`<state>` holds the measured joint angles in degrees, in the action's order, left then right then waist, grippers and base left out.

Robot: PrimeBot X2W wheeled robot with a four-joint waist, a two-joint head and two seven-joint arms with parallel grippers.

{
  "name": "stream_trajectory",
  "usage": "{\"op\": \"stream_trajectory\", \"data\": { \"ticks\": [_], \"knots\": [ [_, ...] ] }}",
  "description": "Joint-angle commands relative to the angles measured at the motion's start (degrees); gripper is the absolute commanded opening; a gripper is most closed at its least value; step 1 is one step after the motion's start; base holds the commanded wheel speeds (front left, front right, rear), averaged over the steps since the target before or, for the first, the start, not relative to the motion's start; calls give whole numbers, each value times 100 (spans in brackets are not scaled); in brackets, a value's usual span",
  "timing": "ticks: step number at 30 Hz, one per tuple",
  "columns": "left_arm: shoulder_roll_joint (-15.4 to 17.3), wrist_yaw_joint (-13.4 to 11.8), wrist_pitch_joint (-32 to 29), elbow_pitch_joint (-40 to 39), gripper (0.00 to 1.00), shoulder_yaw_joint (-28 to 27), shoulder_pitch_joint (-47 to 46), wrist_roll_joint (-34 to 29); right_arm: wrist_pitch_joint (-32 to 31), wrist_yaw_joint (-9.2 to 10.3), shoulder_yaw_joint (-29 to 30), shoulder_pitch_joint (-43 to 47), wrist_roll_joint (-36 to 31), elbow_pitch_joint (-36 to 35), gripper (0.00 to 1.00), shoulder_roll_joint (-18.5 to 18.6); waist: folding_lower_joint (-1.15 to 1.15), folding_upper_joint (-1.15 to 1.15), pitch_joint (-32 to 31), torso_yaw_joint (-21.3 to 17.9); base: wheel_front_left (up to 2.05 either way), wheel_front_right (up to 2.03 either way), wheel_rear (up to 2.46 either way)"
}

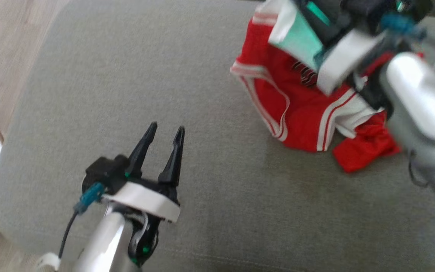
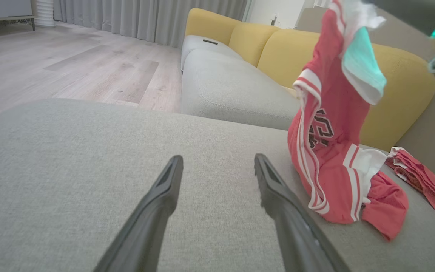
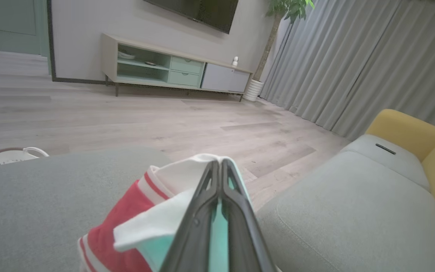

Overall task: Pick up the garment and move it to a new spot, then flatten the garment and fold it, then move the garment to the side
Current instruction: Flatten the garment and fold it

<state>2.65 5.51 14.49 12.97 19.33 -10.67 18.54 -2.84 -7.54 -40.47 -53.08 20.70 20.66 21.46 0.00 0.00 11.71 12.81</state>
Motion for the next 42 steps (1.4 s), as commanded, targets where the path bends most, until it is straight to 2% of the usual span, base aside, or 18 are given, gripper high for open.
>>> {"op": "stream_trajectory", "data": {
  "ticks": [1, 3, 4, 5, 9, 14, 19, 27, 33, 38, 42],
  "knots": [
    [23, -36, 51, -236, 100, -110, -379, 54, -82, 5, -50, -472, 222, 201, 0, -4, 0, 0, 285, 231, 0, 0, 0],
    [23, -51, 51, -250, 100, -34, -488, 107, -149, 5, -172, -935, 374, 780, 0, -2, 0, 0, 431, 322, 0, 0, 0],
    [23, -58, 51, -255, 100, 6, -540, 135, -131, 5, -229, -1188, 342, 1099, 38, 13, 0, 0, 492, 365, 0, 0, 0],
    [23, -67, 51, -259, 100, 48, -588, 164, -113, 5, -258, -1410, 330, 1437, 100, 1, 0, 0, 540, 405, 0, 0, 0],
    [23, -123, 51, -267, 100, 180, -708, 269, -72, 5, -377, -2065, 341, 2597, 100, -145, 0, 0, 631, 498, 0, 0, 0],
    [23, -207, 51, -258, 100, 172, -720, 308, 303, 5, -575, -2284, 594, 3245, 100, -323, 0, 0, 570, 394, 0, 0, 0],
    [23, -200, 51, -233, 100, 102, -694, 257, 728, 5, -726, -2119, 861, 3416, 100, -320, 0, 0, 429, 195, 0, 0, 0],
    [22, -150, 51, -249, 100, -172, -591, 78, 1608, 5, -796, -1400, 1206, 3220, 100, -123, 0, 0, 23, -398, 0, 0, 0],
    [22, -145, 51, -277, 100, -359, -397, 56, 1775, 5, -189, -492, 1174, 2662, 100, 57, 0, 0, -296, -846, 0, 0, 0],
    [22, -149, 51, -281, 100, -454, -252, 34, 1781, 5, 1056, 695, 693, 1640, 100, 78, 0, 0, -483, -1145, 0, 0, 0],
    [22, -144, 51, -265, 100, -511, -161, 37, 1782, 5, 2021, 1868, 178, 868, 100, -218, 0, 0, -581, -1311, 0, 0, 0]
  ]
}}
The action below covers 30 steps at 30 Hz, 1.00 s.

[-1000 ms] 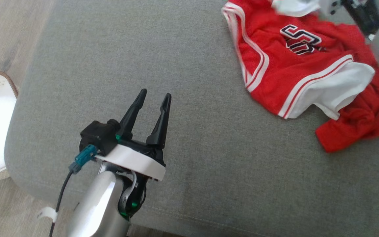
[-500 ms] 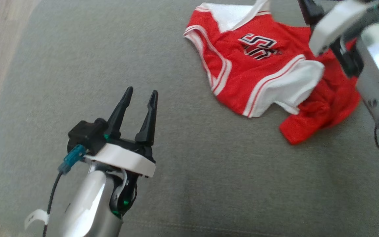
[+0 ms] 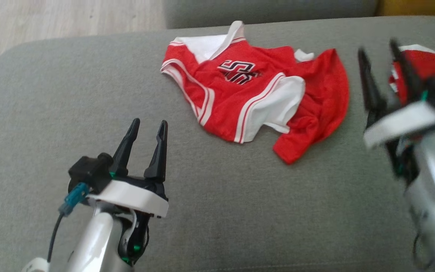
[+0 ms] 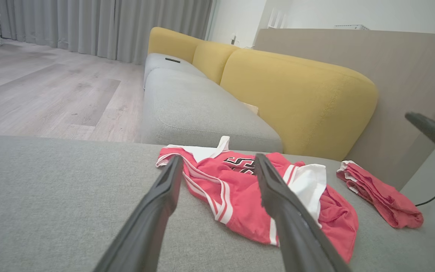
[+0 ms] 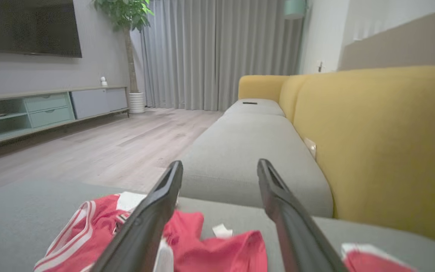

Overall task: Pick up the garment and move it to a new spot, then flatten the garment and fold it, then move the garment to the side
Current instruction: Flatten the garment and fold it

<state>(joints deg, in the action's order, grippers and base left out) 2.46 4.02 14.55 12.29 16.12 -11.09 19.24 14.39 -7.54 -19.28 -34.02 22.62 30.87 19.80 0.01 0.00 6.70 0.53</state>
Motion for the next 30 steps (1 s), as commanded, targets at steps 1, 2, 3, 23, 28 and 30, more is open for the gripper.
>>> {"op": "stream_trajectory", "data": {
  "ticks": [1, 2, 3, 23, 28, 30],
  "knots": [
    [42, 8, 45, -187, 100, -203, -95, -30, 60, 5, 111, 241, -142, -336, 100, -165, -1, 0, -106, -118, 0, 0, 0],
    [42, 11, 45, -173, 100, -212, -71, -20, 60, 5, 298, 514, -272, -516, 100, -282, -1, 0, -125, -148, 0, 0, 0],
    [42, 10, 45, -160, 100, -223, -49, -11, 60, 5, 483, 773, -402, -682, 100, -406, -1, 0, -144, -180, 0, 0, 0],
    [42, 30, 45, 596, 100, 25, -286, 11, -163, 5, 1474, 2221, -1269, -2109, 100, -1483, -1, 0, 163, -622, 0, 0, 0],
    [42, 2, -58, 1502, 100, 552, -715, 388, -173, 5, 1429, 2222, -1267, -2157, 100, -1523, -1, 0, 380, -870, 0, 0, 0],
    [42, -140, -192, 1814, 100, 642, -902, 558, -162, 5, 1406, 2195, -1260, -2157, 100, -1539, -1, 0, 451, -969, 0, 0, 0]
  ]
}}
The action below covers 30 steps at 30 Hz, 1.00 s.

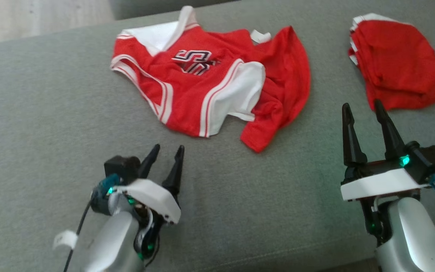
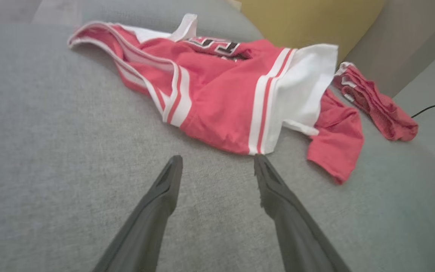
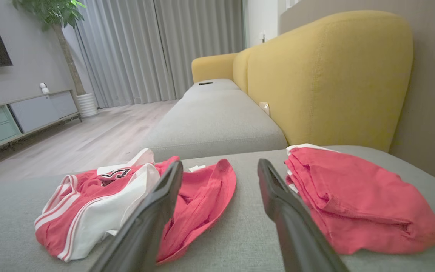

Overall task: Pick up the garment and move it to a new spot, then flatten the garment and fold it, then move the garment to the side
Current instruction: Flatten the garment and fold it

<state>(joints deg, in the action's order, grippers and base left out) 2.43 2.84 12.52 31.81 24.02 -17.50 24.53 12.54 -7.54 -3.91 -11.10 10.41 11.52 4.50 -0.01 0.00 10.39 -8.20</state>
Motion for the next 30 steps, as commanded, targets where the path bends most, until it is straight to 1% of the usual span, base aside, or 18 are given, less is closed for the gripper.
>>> {"op": "stream_trajectory", "data": {
  "ticks": [1, 3, 6, 13, 17, 20, 21, 22, 26, 30],
  "knots": [
    [44, -82, -48, 9, 100, -114, -355, 107, 27, 5, -143, -113, -39, -217, 100, -18, 1, 0, 116, -155, 0, 0, 0],
    [44, -155, -104, 245, 100, -53, -546, 287, 43, 5, -142, -140, -54, -202, 100, -33, 1, 0, 178, -251, 0, 0, 0],
    [44, -200, -196, 569, 100, 86, -813, 487, 66, 5, -156, -176, -64, -175, 100, -51, 1, 0, 263, -371, 0, 0, 0],
    [44, -229, -212, 1192, 100, 291, -1315, 787, 121, 5, -233, -297, -48, -123, 100, -83, 1, 0, 444, -637, 0, 0, 0],
    [44, -160, -146, 1444, 100, 394, -1537, 905, 148, 5, -252, -322, -45, -97, 100, -102, 1, 0, 513, -734, 0, 0, 0],
    [44, -54, -71, 1551, 100, 508, -1665, 998, 167, 5, -243, -324, -49, -66, 100, -113, 1, 0, 529, -753, 0, 0, 0],
    [44, -35, -26, 1568, 34, 537, -1698, 1016, 172, 5, -242, -323, -51, -53, 100, -117, 1, 0, 523, -755, 0, 0, 0],
    [44, -23, 20, 1584, 0, 557, -1715, 1038, 177, 5, -239, -320, -53, -37, 100, -119, 1, 0, 509, -753, 0, 0, 0],
    [44, -6, 164, 1618, 0, 583, -1694, 1098, 191, 5, -210, -299, -73, 28, 100, -128, 1, 0, 399, -683, 0, 0, 0],
    [56, -21, 235, 1502, 0, 449, -1592, 1061, 197, 5, -212, -279, -92, 79, 100, -131, 1, 0, 250, -564, 0, 0, 0]
  ]
}}
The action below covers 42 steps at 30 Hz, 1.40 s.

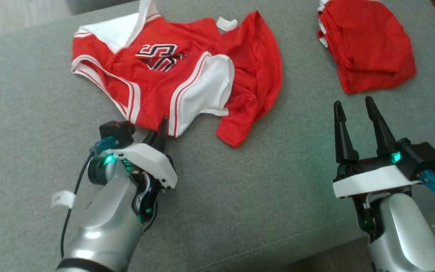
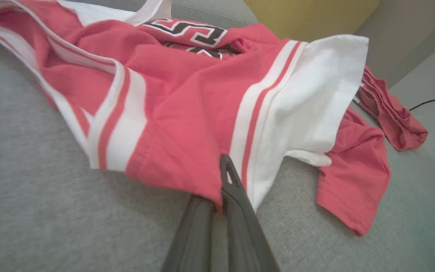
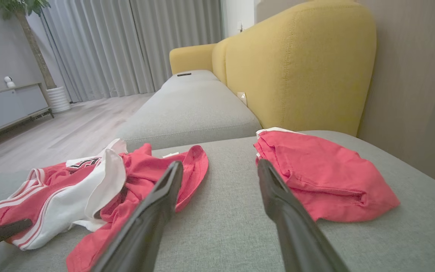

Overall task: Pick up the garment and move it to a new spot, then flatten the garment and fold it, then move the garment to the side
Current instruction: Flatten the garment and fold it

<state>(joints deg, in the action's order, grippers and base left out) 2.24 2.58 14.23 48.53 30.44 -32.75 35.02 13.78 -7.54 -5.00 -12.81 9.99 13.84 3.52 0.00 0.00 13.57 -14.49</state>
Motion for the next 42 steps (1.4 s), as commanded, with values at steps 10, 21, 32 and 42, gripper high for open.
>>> {"op": "stream_trajectory", "data": {
  "ticks": [10, 21, 32, 42],
  "knots": [
    [268, -91, 75, -1382, 0, -877, 494, -563, 36, 5, -54, -30, -75, -98, 100, -22, 0, 0, -328, 414, 0, 0, 0],
    [555, 16, 76, -2030, 0, -1359, 991, -1032, -5, 5, -58, 55, -49, -9, 100, -18, 0, 0, -556, 794, 0, 0, 0],
    [1173, 123, 6, -1827, 0, -1473, 957, -1157, -73, 5, -143, 91, -24, 99, 100, -16, 0, 0, -690, 1042, 0, 0, 0],
    [1387, -224, -11, -1398, 0, -1734, 735, -1122, -94, 5, -222, 59, -24, 140, 100, -22, 0, 0, -669, 1041, 0, 0, 0]
  ]
}}
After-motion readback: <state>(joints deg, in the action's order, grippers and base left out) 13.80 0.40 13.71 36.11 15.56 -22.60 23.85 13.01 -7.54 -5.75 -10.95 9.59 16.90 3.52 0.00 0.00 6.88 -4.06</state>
